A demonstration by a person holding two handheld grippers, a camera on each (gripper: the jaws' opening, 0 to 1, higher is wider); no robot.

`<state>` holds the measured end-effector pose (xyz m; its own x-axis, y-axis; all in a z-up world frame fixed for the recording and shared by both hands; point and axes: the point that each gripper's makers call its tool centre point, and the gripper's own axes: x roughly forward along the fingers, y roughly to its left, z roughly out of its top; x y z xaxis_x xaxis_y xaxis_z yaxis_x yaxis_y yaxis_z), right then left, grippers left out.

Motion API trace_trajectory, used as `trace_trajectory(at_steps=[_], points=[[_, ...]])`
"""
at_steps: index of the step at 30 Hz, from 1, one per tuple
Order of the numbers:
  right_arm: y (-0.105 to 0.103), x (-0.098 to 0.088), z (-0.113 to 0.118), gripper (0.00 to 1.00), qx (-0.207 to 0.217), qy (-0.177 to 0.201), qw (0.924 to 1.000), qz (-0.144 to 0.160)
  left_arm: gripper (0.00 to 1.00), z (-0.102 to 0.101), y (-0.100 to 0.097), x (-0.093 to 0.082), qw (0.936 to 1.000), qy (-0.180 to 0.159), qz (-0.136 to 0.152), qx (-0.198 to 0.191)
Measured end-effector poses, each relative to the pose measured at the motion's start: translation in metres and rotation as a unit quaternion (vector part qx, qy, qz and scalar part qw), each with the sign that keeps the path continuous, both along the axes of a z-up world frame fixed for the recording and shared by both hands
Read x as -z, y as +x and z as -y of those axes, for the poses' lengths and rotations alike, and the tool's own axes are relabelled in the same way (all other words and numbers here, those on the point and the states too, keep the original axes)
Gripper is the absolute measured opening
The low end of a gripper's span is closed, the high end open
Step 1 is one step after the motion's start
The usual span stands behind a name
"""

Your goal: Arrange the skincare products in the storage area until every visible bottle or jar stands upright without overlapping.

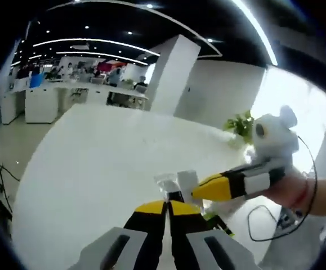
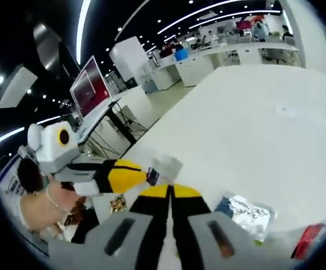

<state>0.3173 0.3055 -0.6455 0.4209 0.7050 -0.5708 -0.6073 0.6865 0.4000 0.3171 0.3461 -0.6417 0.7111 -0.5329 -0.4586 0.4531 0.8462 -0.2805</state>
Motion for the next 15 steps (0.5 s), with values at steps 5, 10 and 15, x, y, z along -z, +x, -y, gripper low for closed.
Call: trace_trajectory(at_steps=[5, 10, 15], points=[[0.009, 0.007, 0.006, 0.01, 0.022, -0.029, 0.9993, -0.009, 0.02, 0.006, 0.012, 0.012, 0.9992, 0.019, -0.033, 0.014], [0.018, 0.016, 0.007, 0.02, 0.032, -0.052, 0.9979, -0.019, 0.02, 0.007, 0.021, 0.023, 0.9977, 0.030, -0.057, 0.019], [0.015, 0.048, 0.008, 0.02, 0.045, -0.087, 0.9943, -0.042, 0.02, 0.007, 0.022, 0.055, 0.9932, 0.047, -0.105, 0.016]])
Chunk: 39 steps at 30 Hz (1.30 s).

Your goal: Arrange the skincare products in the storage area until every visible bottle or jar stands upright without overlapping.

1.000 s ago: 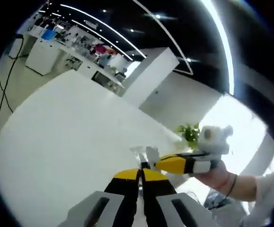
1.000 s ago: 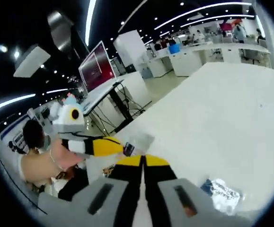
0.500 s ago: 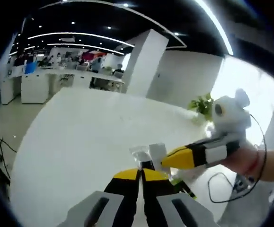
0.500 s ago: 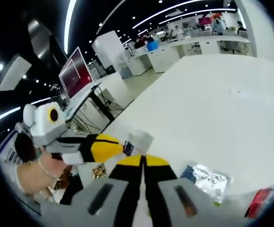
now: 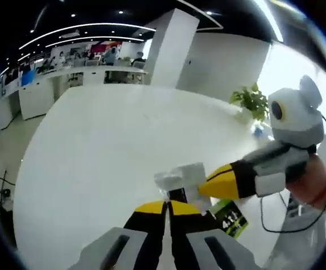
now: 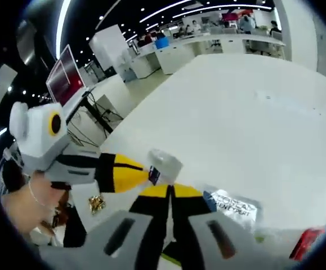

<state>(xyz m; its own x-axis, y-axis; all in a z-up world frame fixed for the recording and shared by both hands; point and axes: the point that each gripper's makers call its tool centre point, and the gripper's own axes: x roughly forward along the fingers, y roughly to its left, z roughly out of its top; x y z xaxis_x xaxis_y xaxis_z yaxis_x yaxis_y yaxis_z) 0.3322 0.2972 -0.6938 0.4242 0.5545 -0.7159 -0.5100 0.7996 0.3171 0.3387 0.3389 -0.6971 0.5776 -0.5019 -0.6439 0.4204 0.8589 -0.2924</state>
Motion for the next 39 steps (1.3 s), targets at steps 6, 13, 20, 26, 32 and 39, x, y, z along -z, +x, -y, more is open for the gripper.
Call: trace_trajectory(at_steps=[6, 13, 20, 26, 32, 39], points=[[0.001, 0.039, 0.005, 0.03, 0.015, -0.029, 0.9995, 0.001, 0.02, 0.003, -0.001, 0.028, 0.9998, 0.019, -0.005, -0.006], [0.011, 0.056, 0.017, 0.05, -0.002, -0.082, 0.9952, 0.054, 0.01, -0.005, 0.002, 0.061, 0.9976, 0.010, -0.043, -0.053], [0.003, 0.054, 0.007, 0.04, -0.017, -0.046, 0.9972, 0.057, 0.02, -0.005, 0.003, 0.061, 0.9989, 0.038, -0.023, -0.015], [-0.001, 0.060, -0.007, 0.04, -0.033, -0.038, 0.9973, 0.053, 0.02, -0.004, 0.000, 0.061, 0.9991, 0.036, -0.023, 0.002], [-0.003, 0.068, 0.000, 0.02, -0.013, -0.043, 0.9977, 0.051, 0.04, -0.003, -0.001, 0.061, 0.9982, 0.057, -0.006, 0.018], [-0.005, 0.067, 0.000, 0.02, -0.024, -0.061, 0.9958, 0.063, 0.27, -0.019, 0.009, 0.057, 0.9855, 0.153, 0.072, 0.011]])
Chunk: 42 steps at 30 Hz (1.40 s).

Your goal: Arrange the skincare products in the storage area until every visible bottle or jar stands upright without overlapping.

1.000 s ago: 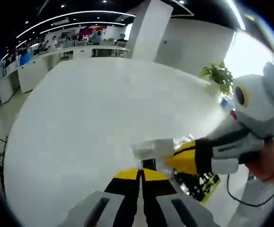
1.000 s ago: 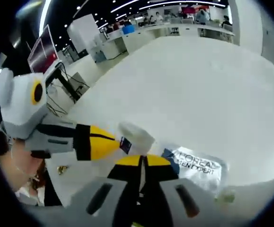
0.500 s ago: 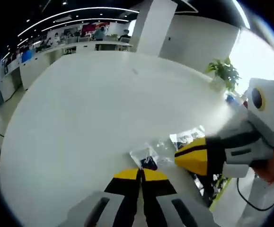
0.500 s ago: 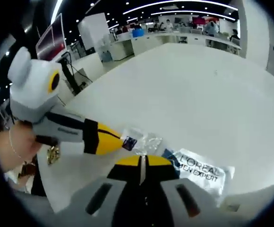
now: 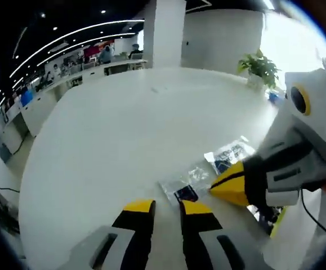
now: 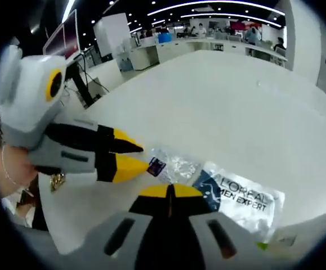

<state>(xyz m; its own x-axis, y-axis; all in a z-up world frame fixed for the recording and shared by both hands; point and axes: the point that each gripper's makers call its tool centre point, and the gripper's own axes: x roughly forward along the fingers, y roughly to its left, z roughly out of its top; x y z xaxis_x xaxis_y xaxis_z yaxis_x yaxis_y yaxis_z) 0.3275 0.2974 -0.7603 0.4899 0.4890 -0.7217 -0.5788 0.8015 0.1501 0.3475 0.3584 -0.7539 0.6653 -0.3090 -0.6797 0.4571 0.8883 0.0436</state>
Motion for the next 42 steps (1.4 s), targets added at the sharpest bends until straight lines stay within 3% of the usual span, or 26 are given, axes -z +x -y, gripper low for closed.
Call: trace_trajectory(at_steps=[3, 9, 14, 16, 19, 24, 28, 31, 32, 33, 36, 39, 42], points=[[0.000, 0.000, 0.000, 0.02, 0.002, 0.002, 1.0000, -0.003, 0.26, -0.008, -0.004, -0.005, 0.9997, -0.010, -0.015, -0.016], [0.000, 0.001, 0.000, 0.02, 0.001, 0.003, 1.0000, -0.008, 0.26, -0.029, -0.004, -0.049, 0.9972, -0.038, 0.046, -0.044], [-0.002, 0.000, 0.000, 0.03, -0.003, -0.007, 0.9999, -0.015, 0.26, -0.048, -0.023, -0.082, 0.9946, -0.049, 0.081, -0.042], [-0.003, -0.007, -0.003, 0.04, -0.018, -0.008, 0.9998, -0.003, 0.26, -0.059, -0.031, -0.094, 0.9926, -0.054, 0.097, -0.050], [0.001, -0.034, -0.014, 0.03, -0.024, 0.048, 0.9977, 0.040, 0.25, -0.068, -0.040, -0.104, 0.9916, -0.047, 0.110, -0.049], [-0.011, -0.065, -0.029, 0.04, -0.033, 0.125, 0.9912, 0.028, 0.25, -0.085, -0.065, -0.114, 0.9911, -0.023, 0.124, -0.044], [-0.029, -0.070, -0.042, 0.09, -0.066, 0.134, 0.9883, 0.029, 0.23, -0.108, -0.092, -0.104, 0.9909, -0.042, 0.099, -0.080], [-0.051, -0.065, -0.053, 0.10, -0.090, 0.145, 0.9852, 0.014, 0.21, -0.134, -0.123, -0.075, 0.9887, -0.052, 0.059, -0.128], [-0.056, -0.064, -0.055, 0.11, -0.091, 0.150, 0.9845, 0.010, 0.20, -0.136, -0.127, -0.071, 0.9886, -0.050, 0.053, -0.131], [-0.063, -0.063, -0.058, 0.11, -0.091, 0.161, 0.9827, 0.003, 0.18, -0.142, -0.142, -0.056, 0.9883, -0.049, 0.031, -0.142], [-0.076, -0.060, -0.063, 0.12, -0.090, 0.176, 0.9802, -0.009, 0.16, -0.143, -0.158, -0.041, 0.9850, -0.062, 0.010, -0.161], [-0.087, -0.052, -0.066, 0.12, -0.087, 0.177, 0.9801, -0.024, 0.17, -0.145, -0.169, -0.028, 0.9811, -0.066, -0.005, -0.182], [-0.096, -0.049, -0.068, 0.12, -0.090, 0.171, 0.9806, -0.031, 0.23, -0.156, -0.175, -0.024, 0.9746, -0.062, 0.001, -0.215]])
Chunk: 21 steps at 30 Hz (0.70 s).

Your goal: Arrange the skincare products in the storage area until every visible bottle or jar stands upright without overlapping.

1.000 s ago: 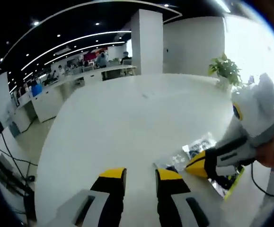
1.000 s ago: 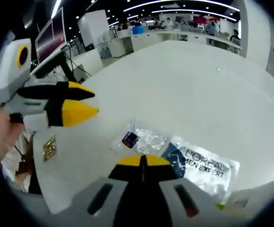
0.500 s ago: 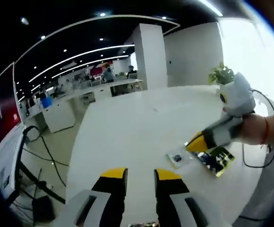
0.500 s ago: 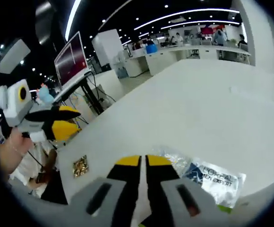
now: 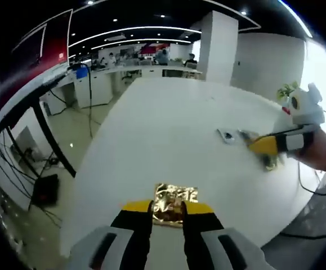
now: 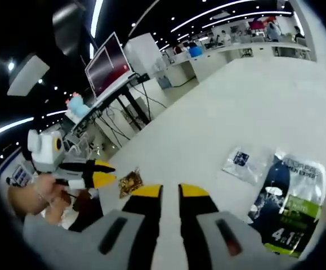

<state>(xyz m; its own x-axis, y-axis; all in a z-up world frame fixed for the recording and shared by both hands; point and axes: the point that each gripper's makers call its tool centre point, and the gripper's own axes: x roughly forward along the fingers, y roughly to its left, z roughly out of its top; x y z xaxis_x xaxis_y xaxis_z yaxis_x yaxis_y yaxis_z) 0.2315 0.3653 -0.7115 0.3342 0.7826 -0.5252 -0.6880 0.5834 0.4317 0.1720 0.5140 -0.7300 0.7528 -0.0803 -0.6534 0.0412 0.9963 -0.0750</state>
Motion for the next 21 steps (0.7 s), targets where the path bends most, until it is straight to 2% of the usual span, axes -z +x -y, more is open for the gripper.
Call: trace_trajectory(at_steps=[4, 7, 10, 11, 12, 14, 15, 16, 20, 21], points=[[-0.005, -0.003, -0.001, 0.12, -0.002, -0.002, 1.0000, 0.003, 0.29, -0.001, -0.010, 0.011, 0.9983, -0.042, -0.025, -0.033], [-0.006, -0.003, -0.002, 0.12, -0.001, -0.003, 1.0000, 0.001, 0.29, -0.003, -0.015, 0.016, 0.9977, -0.046, -0.031, -0.040], [-0.006, -0.002, -0.002, 0.12, 0.002, -0.007, 1.0000, -0.001, 0.29, 0.001, -0.021, 0.026, 0.9957, -0.061, -0.052, -0.046], [-0.007, -0.002, -0.002, 0.12, 0.003, -0.007, 1.0000, -0.001, 0.29, 0.003, -0.022, 0.029, 0.9955, -0.061, -0.059, -0.042], [-0.009, -0.001, -0.003, 0.12, 0.002, -0.009, 1.0000, 0.000, 0.28, 0.007, -0.020, 0.026, 0.9977, -0.046, -0.047, -0.019], [-0.010, 0.000, -0.002, 0.12, 0.001, -0.013, 0.9999, -0.001, 0.29, 0.006, -0.015, 0.026, 0.9987, -0.030, -0.041, -0.010], [-0.012, 0.001, -0.002, 0.12, 0.000, -0.015, 0.9999, -0.001, 0.29, 0.006, -0.017, 0.027, 0.9985, -0.026, -0.049, -0.007], [-0.013, 0.002, -0.002, 0.12, -0.002, -0.017, 0.9999, -0.001, 0.29, 0.008, -0.015, 0.027, 0.9987, -0.015, -0.047, 0.015], [-0.015, 0.006, -0.005, 0.12, -0.006, -0.024, 0.9997, -0.004, 0.29, 0.015, -0.007, 0.030, 0.9971, -0.004, -0.040, 0.065], [-0.015, 0.007, -0.006, 0.12, -0.006, -0.025, 0.9997, -0.004, 0.29, 0.015, -0.005, 0.030, 0.9970, -0.005, -0.040, 0.066]])
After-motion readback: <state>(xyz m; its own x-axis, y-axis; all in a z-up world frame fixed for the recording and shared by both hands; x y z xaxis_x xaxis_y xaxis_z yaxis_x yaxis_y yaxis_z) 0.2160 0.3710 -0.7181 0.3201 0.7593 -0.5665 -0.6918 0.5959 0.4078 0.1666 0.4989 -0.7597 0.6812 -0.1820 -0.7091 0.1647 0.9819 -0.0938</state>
